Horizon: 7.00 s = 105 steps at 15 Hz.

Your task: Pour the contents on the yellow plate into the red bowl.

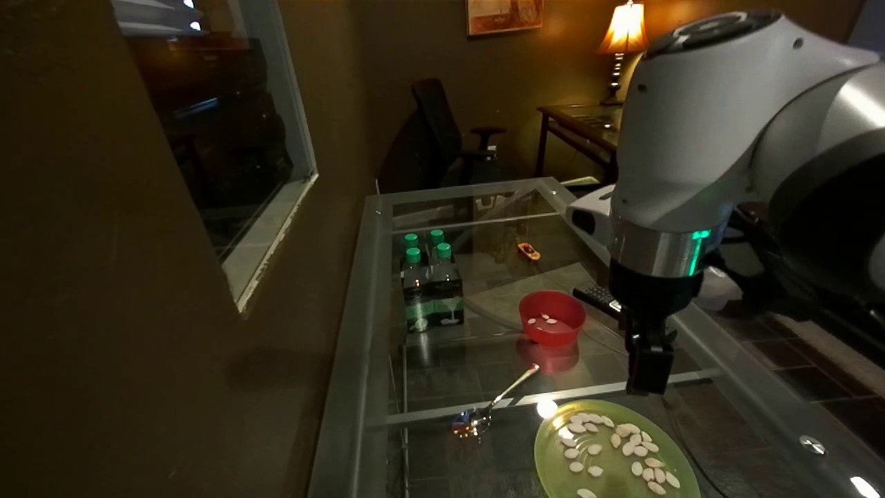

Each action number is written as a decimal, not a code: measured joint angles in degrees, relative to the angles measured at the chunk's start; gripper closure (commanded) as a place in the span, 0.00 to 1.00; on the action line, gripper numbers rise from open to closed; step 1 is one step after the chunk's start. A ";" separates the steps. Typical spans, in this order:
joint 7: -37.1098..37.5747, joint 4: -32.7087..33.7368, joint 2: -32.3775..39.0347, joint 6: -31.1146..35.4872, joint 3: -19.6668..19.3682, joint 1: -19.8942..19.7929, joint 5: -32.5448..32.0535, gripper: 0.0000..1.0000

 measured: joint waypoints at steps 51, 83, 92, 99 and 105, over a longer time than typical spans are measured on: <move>-4.13 5.78 13.27 9.18 -5.55 -3.01 0.67 0.98; -26.60 -3.43 17.49 28.28 6.33 -18.70 33.59 0.76; -36.76 -3.65 19.58 29.64 16.68 -30.54 45.61 0.84; -41.62 -3.60 21.57 30.04 22.38 -36.68 50.11 1.00; -42.49 -3.53 22.18 30.26 25.58 -39.98 51.06 0.99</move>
